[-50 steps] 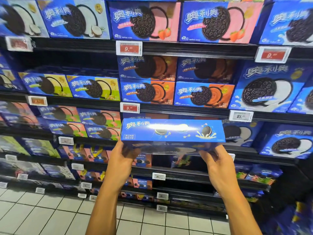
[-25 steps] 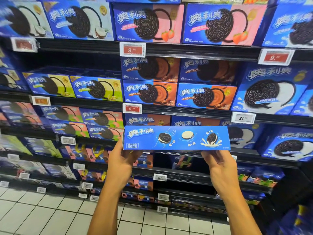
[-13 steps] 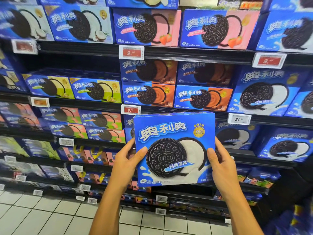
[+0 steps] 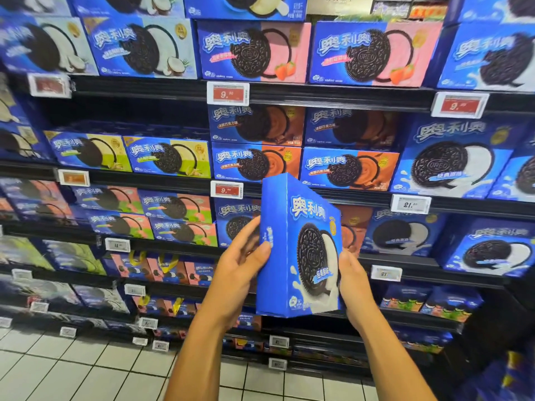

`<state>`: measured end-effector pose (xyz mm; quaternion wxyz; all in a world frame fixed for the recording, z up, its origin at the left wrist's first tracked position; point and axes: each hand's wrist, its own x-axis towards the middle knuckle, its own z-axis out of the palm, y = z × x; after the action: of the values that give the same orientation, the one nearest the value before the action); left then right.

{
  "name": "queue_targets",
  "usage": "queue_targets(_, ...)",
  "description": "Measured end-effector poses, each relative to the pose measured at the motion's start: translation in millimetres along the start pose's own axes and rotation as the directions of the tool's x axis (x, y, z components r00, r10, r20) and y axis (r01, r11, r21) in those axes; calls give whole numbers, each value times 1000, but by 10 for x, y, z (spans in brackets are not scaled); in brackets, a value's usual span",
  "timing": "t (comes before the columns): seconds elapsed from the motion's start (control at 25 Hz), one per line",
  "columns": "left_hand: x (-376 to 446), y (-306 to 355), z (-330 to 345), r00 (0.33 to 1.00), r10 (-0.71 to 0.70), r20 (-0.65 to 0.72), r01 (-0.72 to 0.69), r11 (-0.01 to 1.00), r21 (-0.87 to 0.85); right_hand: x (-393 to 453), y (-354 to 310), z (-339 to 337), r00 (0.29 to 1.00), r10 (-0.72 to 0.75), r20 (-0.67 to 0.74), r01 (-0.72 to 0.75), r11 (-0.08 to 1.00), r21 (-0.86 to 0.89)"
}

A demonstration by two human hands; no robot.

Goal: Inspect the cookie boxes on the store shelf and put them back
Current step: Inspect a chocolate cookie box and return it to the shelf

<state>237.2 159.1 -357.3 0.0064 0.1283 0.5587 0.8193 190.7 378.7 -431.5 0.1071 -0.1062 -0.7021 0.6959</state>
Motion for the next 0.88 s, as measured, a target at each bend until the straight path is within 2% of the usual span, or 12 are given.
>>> queue_targets(0.2, -24, 103, 226, 982, 165, -94, -147, 973, 176, 84, 46, 288, 980, 147, 134, -157, 985, 66)
queue_targets(0.4, -77, 179, 301, 976, 209, -58, -185, 944, 274, 97, 56, 461, 953, 252, 168, -290, 920, 264)
queue_targets(0.56, -79, 195, 295, 977, 208, -49, -188, 943, 275, 127, 60, 466, 947, 260, 186, -308, 899, 311)
queue_targets(0.72, -71, 205, 267, 974, 224, -38, -207, 943, 260, 100, 11, 431, 953, 232, 195, -279, 921, 271)
queue_targets(0.88, -39, 183, 81, 980, 187, -66, -176, 973, 149, 141, -73, 269, 970, 147, 195, -208, 916, 343)
